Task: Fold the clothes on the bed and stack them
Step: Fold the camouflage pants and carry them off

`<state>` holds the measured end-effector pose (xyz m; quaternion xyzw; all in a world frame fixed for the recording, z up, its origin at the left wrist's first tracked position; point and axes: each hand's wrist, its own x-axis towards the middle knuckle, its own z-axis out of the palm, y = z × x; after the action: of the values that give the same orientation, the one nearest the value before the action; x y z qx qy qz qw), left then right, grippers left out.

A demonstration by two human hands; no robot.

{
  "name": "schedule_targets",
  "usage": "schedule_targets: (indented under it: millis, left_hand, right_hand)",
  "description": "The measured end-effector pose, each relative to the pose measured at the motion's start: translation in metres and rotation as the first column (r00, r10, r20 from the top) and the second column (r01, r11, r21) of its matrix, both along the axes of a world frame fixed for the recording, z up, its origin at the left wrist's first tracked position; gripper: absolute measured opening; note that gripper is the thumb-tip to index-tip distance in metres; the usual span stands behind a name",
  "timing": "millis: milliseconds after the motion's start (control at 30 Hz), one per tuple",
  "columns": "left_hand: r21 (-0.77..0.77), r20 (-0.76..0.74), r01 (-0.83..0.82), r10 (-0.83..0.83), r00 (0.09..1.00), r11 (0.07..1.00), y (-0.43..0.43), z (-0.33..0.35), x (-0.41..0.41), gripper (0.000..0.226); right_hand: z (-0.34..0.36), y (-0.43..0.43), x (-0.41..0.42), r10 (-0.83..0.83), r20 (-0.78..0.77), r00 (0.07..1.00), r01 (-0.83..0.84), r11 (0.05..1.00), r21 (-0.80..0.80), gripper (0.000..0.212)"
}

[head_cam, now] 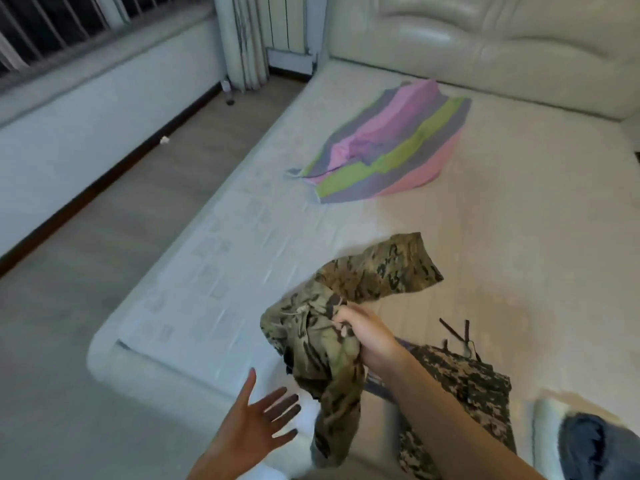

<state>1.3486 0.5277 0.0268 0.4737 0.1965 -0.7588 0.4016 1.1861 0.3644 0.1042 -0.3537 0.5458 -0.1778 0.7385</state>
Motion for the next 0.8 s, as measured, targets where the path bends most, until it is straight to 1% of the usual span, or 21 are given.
schedule_targets:
  millis: [67, 100, 133, 167, 200, 233, 267, 300, 367, 400, 433, 467, 533, 567, 600, 633, 667, 700, 733, 767, 800]
  left_hand:
    - [0.060, -0.123, -0.123, 0.129, 0.984, 0.991, 0.000, -0.010, -0.006, 0.110]
    - [0.044, -0.202, -0.132, 0.138, 0.970, 0.990, -0.007, -0.010, -0.016, 0.115]
    - [-0.009, -0.286, -0.132, 0.124, 0.950, 0.991, -0.017, -0.005, -0.028, 0.115]
    - [-0.083, -0.356, -0.150, 0.112, 0.928, 0.985, -0.030, 0.004, -0.041, 0.108]
    - [-0.150, -0.413, -0.197, 0.120, 0.903, 0.969, -0.043, 0.015, -0.051, 0.097]
    - [-0.200, -0.432, -0.252, 0.145, 0.890, 0.947, -0.056, 0.027, -0.058, 0.085]
    - [-0.236, -0.409, -0.300, 0.186, 0.894, 0.924, -0.069, 0.037, -0.062, 0.075]
    - [-0.251, -0.343, -0.344, 0.249, 0.905, 0.905, -0.079, 0.048, -0.061, 0.067]
    - [-0.290, -0.168, -0.417, 0.383, 0.908, 0.861, -0.099, 0.073, -0.045, 0.057]
    - [-0.353, -0.082, -0.411, 0.410, 0.908, 0.840, -0.107, 0.090, -0.032, 0.054]
    - [-0.441, -0.027, -0.382, 0.413, 0.910, 0.812, -0.116, 0.111, -0.019, 0.052]
    - [-0.525, 0.024, -0.332, 0.403, 0.915, 0.784, -0.123, 0.136, -0.010, 0.049]
    - [-0.632, 0.157, -0.162, 0.329, 0.931, 0.758, -0.134, 0.188, -0.007, 0.044]
    - [-0.660, 0.236, -0.040, 0.257, 0.937, 0.750, -0.136, 0.212, -0.014, 0.044]
    - [-0.669, 0.310, 0.087, 0.171, 0.935, 0.738, -0.136, 0.234, -0.024, 0.044]
    - [-0.676, 0.377, 0.215, 0.080, 0.923, 0.705, -0.133, 0.253, -0.034, 0.043]
    - [-0.679, 0.427, 0.325, -0.007, 0.904, 0.658, -0.129, 0.270, -0.044, 0.040]
    - [-0.684, 0.470, 0.411, -0.067, 0.880, 0.602, -0.123, 0.285, -0.052, 0.039]
    - [-0.698, 0.487, 0.468, -0.119, 0.865, 0.542, -0.119, 0.302, -0.057, 0.040]
    - [-0.714, 0.483, 0.488, -0.151, 0.862, 0.502, -0.115, 0.319, -0.058, 0.045]
    - [-0.750, 0.467, 0.487, -0.164, 0.869, 0.447, -0.116, 0.334, -0.055, 0.052]
  right_hand:
    - [0.031, 0.009, -0.006, 0.001, 0.052, 0.999, 0.002, 0.998, -0.070, 0.014]
    - [0.048, 0.012, -0.011, 0.004, 0.088, 0.996, 0.005, 0.995, -0.098, 0.014]
    - [0.066, 0.016, -0.017, 0.008, 0.119, 0.993, 0.008, 0.991, -0.135, 0.018]
    - [0.084, 0.019, -0.025, 0.019, 0.143, 0.990, 0.006, 0.984, -0.179, 0.022]
    - [0.101, 0.023, -0.034, 0.045, 0.154, 0.987, -0.008, 0.972, -0.236, 0.025]
    - [0.117, 0.028, -0.044, 0.081, 0.154, 0.985, -0.033, 0.955, -0.294, 0.029]
    - [0.131, 0.033, -0.056, 0.122, 0.145, 0.982, -0.065, 0.936, -0.347, 0.032]
    - [0.144, 0.039, -0.069, 0.164, 0.130, 0.978, -0.102, 0.916, -0.388, 0.032]
    - [0.157, 0.049, -0.102, 0.216, 0.050, 0.975, -0.179, 0.900, -0.397, 0.034]
    - [0.160, 0.050, -0.121, 0.241, -0.017, 0.970, -0.229, 0.897, -0.377, 0.040]
    - [0.163, 0.050, -0.139, 0.289, -0.106, 0.952, -0.307, 0.884, -0.351, 0.046]
    - [0.166, 0.049, -0.152, 0.357, -0.217, 0.909, -0.411, 0.854, -0.317, 0.044]
    - [0.167, 0.043, -0.169, 0.490, -0.422, 0.763, -0.611, 0.759, -0.224, 0.028]
    - [0.167, 0.038, -0.172, 0.488, -0.516, 0.705, -0.654, 0.728, -0.205, 0.029]
    - [0.169, 0.031, -0.172, 0.414, -0.569, 0.710, -0.627, 0.740, -0.243, 0.037]
    - [0.175, 0.024, -0.169, 0.313, -0.583, 0.750, -0.570, 0.753, -0.329, 0.049]
    - [0.185, 0.017, -0.163, 0.218, -0.555, 0.802, -0.500, 0.754, -0.426, 0.062]
    - [0.198, 0.010, -0.156, 0.167, -0.508, 0.845, -0.454, 0.728, -0.514, 0.074]
    - [0.212, 0.003, -0.150, 0.157, -0.450, 0.879, -0.424, 0.688, -0.589, 0.083]
    - [0.224, -0.004, -0.146, 0.157, -0.370, 0.916, -0.378, 0.652, -0.657, 0.089]
    - [0.238, -0.011, -0.143, 0.144, -0.251, 0.957, -0.283, 0.645, -0.710, 0.089]
